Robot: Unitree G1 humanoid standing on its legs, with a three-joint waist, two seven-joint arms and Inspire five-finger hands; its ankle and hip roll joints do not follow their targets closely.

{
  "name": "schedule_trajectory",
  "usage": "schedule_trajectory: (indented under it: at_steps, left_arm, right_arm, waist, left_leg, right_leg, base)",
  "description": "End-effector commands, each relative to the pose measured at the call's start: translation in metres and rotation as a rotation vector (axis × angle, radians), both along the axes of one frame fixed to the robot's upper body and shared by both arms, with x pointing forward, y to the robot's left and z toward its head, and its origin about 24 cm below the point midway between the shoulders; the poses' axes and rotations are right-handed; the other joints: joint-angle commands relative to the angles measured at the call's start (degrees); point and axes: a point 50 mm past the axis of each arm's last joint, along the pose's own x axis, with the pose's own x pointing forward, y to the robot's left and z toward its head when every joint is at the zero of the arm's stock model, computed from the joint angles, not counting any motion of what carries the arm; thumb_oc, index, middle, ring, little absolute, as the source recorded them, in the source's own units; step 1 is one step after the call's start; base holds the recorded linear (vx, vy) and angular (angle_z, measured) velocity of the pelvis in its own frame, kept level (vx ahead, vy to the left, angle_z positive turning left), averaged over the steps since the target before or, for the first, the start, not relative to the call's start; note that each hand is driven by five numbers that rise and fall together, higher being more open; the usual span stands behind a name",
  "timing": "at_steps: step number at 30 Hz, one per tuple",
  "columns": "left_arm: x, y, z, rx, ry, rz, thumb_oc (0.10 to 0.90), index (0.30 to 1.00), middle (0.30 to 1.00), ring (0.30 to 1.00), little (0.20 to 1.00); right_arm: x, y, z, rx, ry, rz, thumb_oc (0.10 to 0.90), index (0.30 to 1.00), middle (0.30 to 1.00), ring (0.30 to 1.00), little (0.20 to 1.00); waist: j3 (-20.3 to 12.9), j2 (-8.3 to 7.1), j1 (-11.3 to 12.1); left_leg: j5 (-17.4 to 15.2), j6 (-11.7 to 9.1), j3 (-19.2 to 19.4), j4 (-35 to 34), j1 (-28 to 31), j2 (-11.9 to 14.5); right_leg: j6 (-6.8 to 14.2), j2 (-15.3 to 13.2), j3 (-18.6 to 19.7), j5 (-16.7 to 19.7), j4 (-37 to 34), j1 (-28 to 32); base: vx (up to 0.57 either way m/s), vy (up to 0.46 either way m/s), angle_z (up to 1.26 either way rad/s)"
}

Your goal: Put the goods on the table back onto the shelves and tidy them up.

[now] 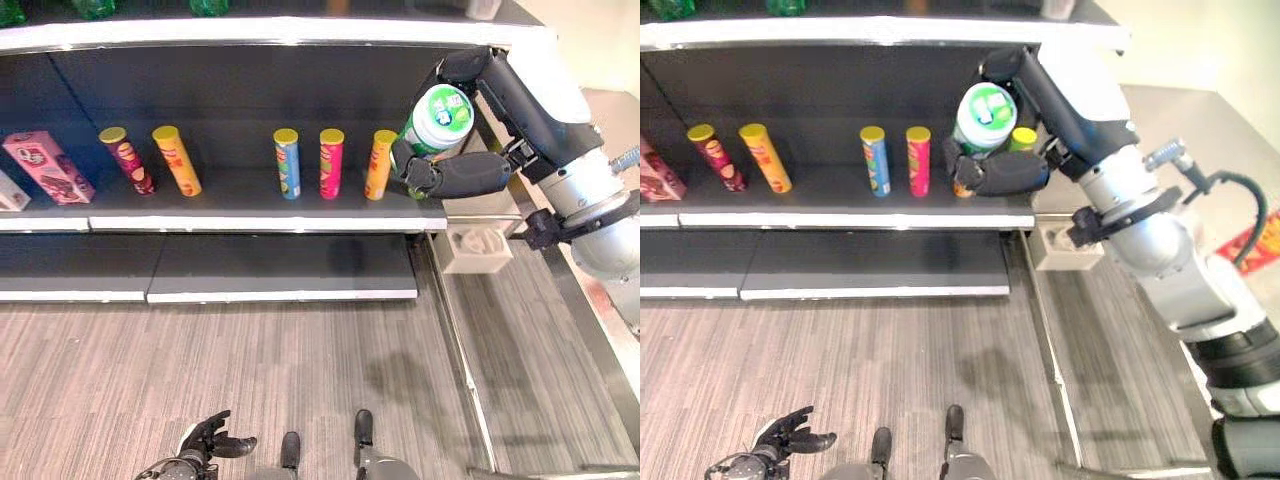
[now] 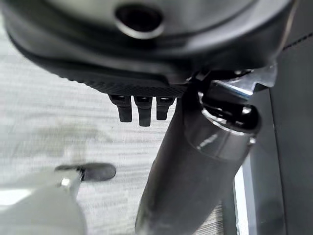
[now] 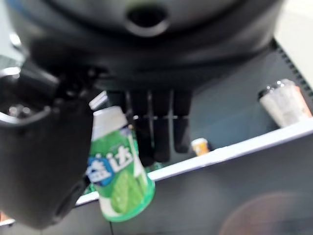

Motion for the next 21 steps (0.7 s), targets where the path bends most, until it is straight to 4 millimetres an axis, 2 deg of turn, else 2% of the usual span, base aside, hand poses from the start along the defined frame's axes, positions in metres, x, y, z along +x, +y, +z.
schedule_trajectory:
  at_steps: [1, 6, 11, 14, 16, 18, 20, 21]
  left_arm:
    - [-0.003, 0.017, 0.007, 0.061, -0.032, 0.006, 0.800, 0.900, 0.900, 0.900, 0.900]
    - [-0.008, 0.011, 0.003, 0.042, -0.014, 0.021, 0.800, 0.900, 0.900, 0.900, 0.900]
    - [-0.010, 0.010, 0.002, 0.036, -0.009, 0.028, 0.800, 0.900, 0.900, 0.900, 0.900]
    - [-0.012, 0.014, 0.002, 0.035, -0.007, 0.046, 0.800, 0.900, 0.900, 0.900, 0.900]
    - [-0.008, 0.016, 0.005, 0.035, -0.022, 0.051, 0.800, 0.900, 0.900, 0.900, 0.900]
    - [-0.007, 0.019, 0.006, 0.042, -0.028, 0.061, 0.800, 0.900, 0.900, 0.900, 0.900]
    - [-0.009, 0.017, 0.005, 0.029, -0.029, 0.077, 0.800, 0.900, 0.900, 0.900, 0.900]
    - [-0.011, 0.018, 0.005, 0.025, -0.021, 0.086, 0.800, 0.900, 0.900, 0.900, 0.900]
  right_arm:
    - [-0.010, 0.007, 0.063, 0.081, -0.247, 0.045, 0.400, 0.300, 0.300, 0.300, 0.300]
    - [0.000, 0.007, 0.072, 0.079, -0.252, 0.007, 0.400, 0.300, 0.300, 0.300, 0.300]
    - [0.013, 0.008, 0.084, 0.100, -0.245, -0.024, 0.400, 0.300, 0.300, 0.300, 0.300]
    - [0.022, 0.010, 0.088, 0.113, -0.229, -0.038, 0.400, 0.300, 0.300, 0.300, 0.300]
    - [0.023, 0.013, 0.101, 0.121, -0.254, -0.045, 0.400, 0.300, 0.300, 0.300, 0.300]
    - [0.030, 0.009, 0.102, 0.148, -0.242, -0.076, 0.400, 0.300, 0.300, 0.300, 0.300]
    - [0.036, 0.004, 0.105, 0.148, -0.228, -0.117, 0.400, 0.300, 0.300, 0.300, 0.300]
    - [0.038, 0.001, 0.107, 0.151, -0.226, -0.139, 0.400, 0.300, 0.300, 0.300, 0.300]
  waist:
    - [-5.05, -1.89, 2.78]
    - [-6.61, -2.20, 3.66]
    - [-6.73, -2.54, 4.64]
    - [-5.69, -3.10, 5.18]
    - [-3.68, -3.60, 6.37]
    - [-2.46, -4.14, 7.38]
    - [-1.98, -4.29, 7.82]
    - [-2.07, -4.59, 8.14]
  left_leg:
    - [-7.49, -1.55, 1.56, 0.25, 6.57, -2.78]
    - [-8.10, -2.99, -0.29, 0.25, 8.31, -0.52]
    - [-8.62, -4.52, -1.54, 2.20, 8.25, 1.11]
    - [-9.49, -5.71, -1.65, 9.96, 5.19, 0.89]
    - [-5.72, -6.65, -3.11, 19.15, 0.28, -0.55]
    - [-3.78, -6.46, -3.47, 25.09, -3.31, -1.06]
    - [-3.84, -6.05, -2.39, 25.30, -5.73, -0.05]
    - [-4.87, -5.84, -1.75, 22.47, -6.77, 0.68]
  right_leg:
    - [-0.72, -1.17, -0.42, 0.84, 0.76, 1.80]
    - [-1.74, -0.53, -2.60, -1.43, 0.69, 5.00]
    - [-2.76, -0.15, -4.68, -3.34, 0.69, 6.81]
    - [-3.70, -0.36, -5.47, -4.74, 0.69, 8.34]
    - [-4.59, -0.64, -5.73, -4.90, 0.90, 9.30]
    - [-5.08, -0.79, -5.92, -5.45, 0.84, 10.26]
    - [-4.96, -1.16, -6.20, -6.05, 0.79, 11.09]
    - [-4.61, -1.44, -6.39, -6.35, 0.70, 11.35]
  base:
    - [0.21, -0.124, 0.23]
    - [0.22, -0.173, 0.24]
    - [0.13, -0.155, 0.25]
    - [0.05, -0.121, 0.31]
    - [-0.04, -0.101, 0.14]
    - [0.01, -0.083, 0.34]
    - [0.08, -0.020, 0.25]
    - [0.13, 0.018, 0.16]
